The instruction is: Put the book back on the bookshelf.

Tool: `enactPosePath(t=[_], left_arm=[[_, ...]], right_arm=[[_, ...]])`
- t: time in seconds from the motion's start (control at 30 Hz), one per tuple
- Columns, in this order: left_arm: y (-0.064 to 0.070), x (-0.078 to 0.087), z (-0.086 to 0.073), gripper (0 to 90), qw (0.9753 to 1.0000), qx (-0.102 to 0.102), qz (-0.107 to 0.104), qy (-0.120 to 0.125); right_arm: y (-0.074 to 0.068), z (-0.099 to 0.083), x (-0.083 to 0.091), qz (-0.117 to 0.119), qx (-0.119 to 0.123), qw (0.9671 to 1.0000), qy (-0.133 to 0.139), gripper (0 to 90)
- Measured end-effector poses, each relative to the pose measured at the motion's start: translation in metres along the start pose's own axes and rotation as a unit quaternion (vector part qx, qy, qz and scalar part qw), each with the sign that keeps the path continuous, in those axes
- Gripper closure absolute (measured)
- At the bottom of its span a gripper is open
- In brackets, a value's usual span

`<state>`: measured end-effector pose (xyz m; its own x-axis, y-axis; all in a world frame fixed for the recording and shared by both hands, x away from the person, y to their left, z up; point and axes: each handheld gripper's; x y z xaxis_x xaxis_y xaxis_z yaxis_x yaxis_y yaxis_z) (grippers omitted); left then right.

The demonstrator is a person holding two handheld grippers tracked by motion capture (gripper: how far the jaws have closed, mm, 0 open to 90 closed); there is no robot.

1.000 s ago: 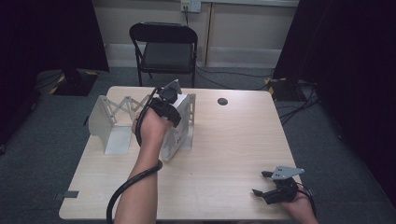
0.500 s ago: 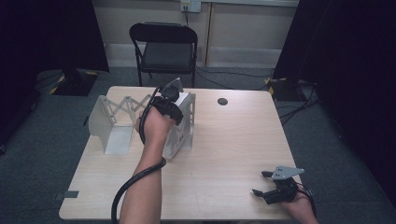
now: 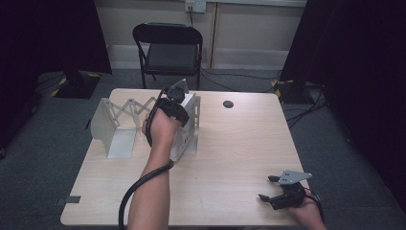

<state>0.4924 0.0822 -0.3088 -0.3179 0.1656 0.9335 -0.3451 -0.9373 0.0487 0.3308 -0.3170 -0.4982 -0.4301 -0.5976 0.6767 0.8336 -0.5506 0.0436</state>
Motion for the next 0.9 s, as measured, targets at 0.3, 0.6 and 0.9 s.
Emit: enactPosePath(t=[0.3, 0.6, 0.9], left_arm=[[0.0, -0.007, 0.002, 53.0, 1.0, 0.008, -0.001, -0.001], [-0.003, -0.011, 0.004, 53.0, 0.9999, 0.011, 0.005, 0.003], [-0.002, -0.012, 0.007, 52.9, 0.9998, 0.014, 0.011, 0.008]], right_arm=[[0.0, 0.0, 0.0, 0.0, 0.0, 1.0, 0.0, 16.1], [0.0, 0.0, 0.0, 0.0, 0.0, 1.0, 0.0, 16.1], [0.0, 0.0, 0.0, 0.0, 0.0, 1.0, 0.0, 16.1]])
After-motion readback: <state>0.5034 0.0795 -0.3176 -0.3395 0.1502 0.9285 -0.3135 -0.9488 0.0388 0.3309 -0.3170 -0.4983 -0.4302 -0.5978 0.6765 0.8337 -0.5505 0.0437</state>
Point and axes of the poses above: each handheld gripper's, and its own axes: x roughly backward along the jaws, z roughly out of its top, y roughly to its right, and after that the axes turned 4 degrees about x, right-handed
